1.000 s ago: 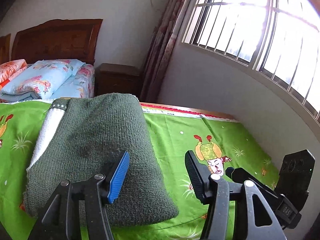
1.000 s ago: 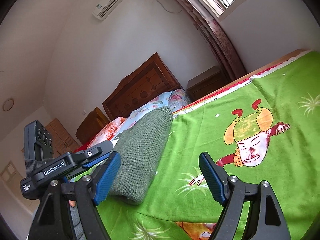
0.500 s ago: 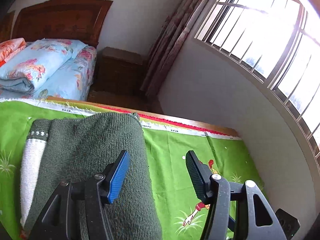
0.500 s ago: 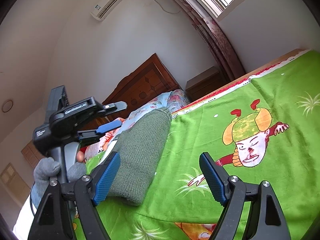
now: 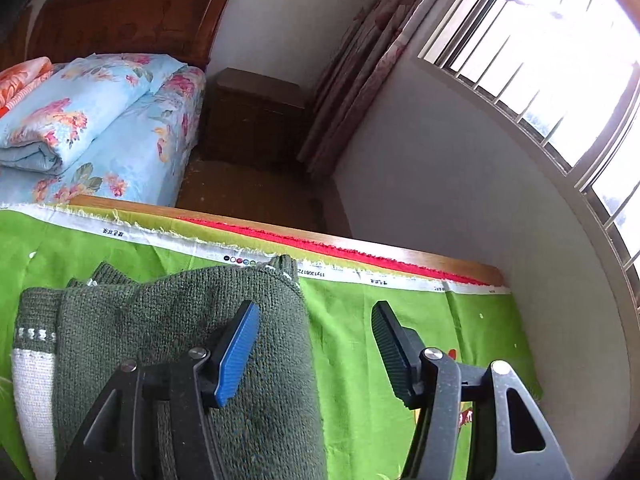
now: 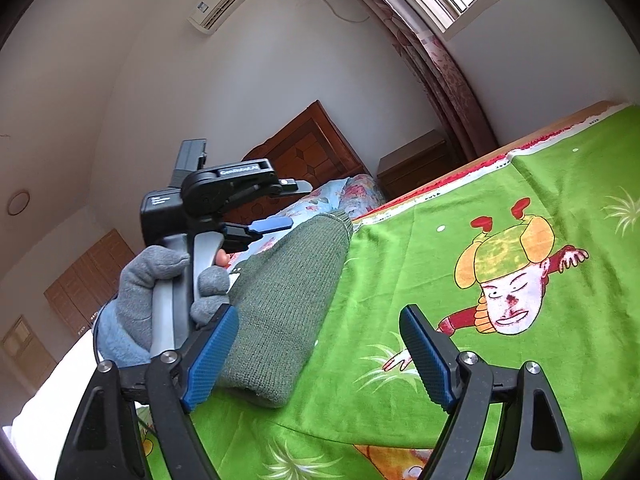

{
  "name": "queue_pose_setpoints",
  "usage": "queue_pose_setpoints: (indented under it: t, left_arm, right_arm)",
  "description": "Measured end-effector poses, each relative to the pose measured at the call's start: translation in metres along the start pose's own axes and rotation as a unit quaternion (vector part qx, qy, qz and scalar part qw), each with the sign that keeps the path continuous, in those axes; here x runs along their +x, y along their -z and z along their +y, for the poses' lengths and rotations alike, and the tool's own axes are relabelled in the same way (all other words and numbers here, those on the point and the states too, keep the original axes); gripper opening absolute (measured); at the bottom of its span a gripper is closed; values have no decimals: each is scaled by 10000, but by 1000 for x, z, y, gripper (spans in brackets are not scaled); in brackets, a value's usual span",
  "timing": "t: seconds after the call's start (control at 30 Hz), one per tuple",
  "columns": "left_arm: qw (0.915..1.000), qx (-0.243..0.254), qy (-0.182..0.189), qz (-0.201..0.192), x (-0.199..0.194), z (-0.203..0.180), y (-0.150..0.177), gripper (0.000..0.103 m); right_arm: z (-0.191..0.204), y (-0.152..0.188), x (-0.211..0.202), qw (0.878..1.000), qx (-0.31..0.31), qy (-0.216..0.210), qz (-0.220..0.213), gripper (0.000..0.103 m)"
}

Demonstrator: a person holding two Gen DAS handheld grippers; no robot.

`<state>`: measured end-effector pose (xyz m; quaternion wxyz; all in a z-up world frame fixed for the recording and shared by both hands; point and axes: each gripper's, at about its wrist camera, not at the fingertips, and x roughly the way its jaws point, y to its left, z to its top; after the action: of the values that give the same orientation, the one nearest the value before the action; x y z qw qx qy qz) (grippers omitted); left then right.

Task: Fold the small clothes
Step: 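Press and smooth the folded sweater flat with the left tool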

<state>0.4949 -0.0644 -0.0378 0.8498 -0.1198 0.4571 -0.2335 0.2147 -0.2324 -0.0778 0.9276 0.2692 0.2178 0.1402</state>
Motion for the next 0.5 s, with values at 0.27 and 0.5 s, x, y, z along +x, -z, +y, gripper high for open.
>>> queue_pose_setpoints:
  t: [0.27,0.5]
  left_arm:
    - [9991,-180,342,-179,-25,10,14,58]
    - [9964,515,503,-444,-76,-24,89,58]
  right_arm:
    - [4,1,1,9999,-107,40,35,103]
    - [1,0,-2,10000,-36,52,-43,103]
